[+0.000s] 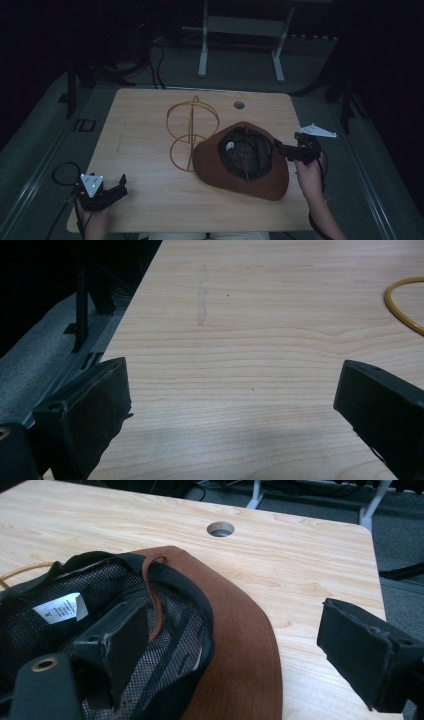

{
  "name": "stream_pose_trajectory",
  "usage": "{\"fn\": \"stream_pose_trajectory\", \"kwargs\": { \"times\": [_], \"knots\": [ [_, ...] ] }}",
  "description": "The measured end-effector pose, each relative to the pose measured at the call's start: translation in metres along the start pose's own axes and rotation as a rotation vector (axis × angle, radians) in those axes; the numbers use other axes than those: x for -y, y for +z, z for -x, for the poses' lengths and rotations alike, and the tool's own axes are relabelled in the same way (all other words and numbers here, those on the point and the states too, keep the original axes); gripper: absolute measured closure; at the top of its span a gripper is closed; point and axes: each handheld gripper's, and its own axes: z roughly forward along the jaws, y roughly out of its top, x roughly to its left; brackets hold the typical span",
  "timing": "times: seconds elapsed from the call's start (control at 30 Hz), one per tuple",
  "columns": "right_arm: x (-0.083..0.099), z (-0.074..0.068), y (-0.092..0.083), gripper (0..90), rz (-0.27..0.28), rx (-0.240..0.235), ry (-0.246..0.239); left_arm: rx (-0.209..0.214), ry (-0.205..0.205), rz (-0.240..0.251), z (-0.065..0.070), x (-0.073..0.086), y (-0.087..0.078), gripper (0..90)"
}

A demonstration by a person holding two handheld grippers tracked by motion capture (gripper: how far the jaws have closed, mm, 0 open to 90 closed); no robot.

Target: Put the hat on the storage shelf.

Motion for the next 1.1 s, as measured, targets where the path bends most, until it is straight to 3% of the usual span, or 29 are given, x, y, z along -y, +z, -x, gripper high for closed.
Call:
{"fn": "stream_pose_trajectory", "kwargs": {
  "times": [0.2,0.37,0.53,0.63,0.7,0.77,0.8,0.93,0.97,1.0,1.03,1.1],
  "knots": [
    [-0.01,-0.008,0.012,13.0,-0.025,-0.028,-0.015,0.002,0.0,-0.001,0.0,0.0,0.0,2.4],
    [-0.015,-0.011,0.035,12.9,-0.096,-0.06,-0.016,0.006,0.004,0.004,0.0,0.0,0.0,2.4],
    [-0.015,-0.015,0.055,12.8,-0.157,-0.028,-0.014,0.004,0.009,0.005,0.001,0.0,0.0,2.4],
    [-0.01,-0.016,0.066,11.3,-0.171,-0.063,-0.008,0.01,0.01,0.008,0.001,0.0,0.0,2.4],
    [-0.008,-0.018,0.073,11.9,-0.193,-0.048,-0.019,0.017,0.017,0.009,0.002,0.0,0.0,2.4],
    [-0.006,-0.018,0.081,13.9,-0.221,-0.065,-0.014,0.018,0.03,0.006,0.004,0.0,0.0,2.4],
    [-0.003,-0.02,0.089,13.7,-0.245,-0.057,-0.02,0.016,0.036,0.003,0.005,0.0,0.0,2.4],
    [0.0,-0.021,0.097,13.2,-0.261,-0.019,-0.038,0.016,0.038,-0.004,0.005,0.0,0.001,2.4],
    [0.002,-0.021,0.101,21.9,-0.268,0.009,-0.061,0.013,0.042,-0.008,0.006,0.0,0.001,2.4],
    [0.002,-0.021,0.101,21.9,-0.268,0.009,-0.061,0.013,0.042,-0.008,0.006,0.0,0.001,2.4],
    [0.003,-0.017,0.106,24.0,-0.303,-0.01,-0.043,0.013,0.059,-0.012,0.007,0.0,0.001,2.4],
    [0.003,-0.016,0.108,24.8,-0.306,0.0,-0.043,0.013,0.059,-0.012,0.007,0.0,0.001,2.4]
  ]
}}
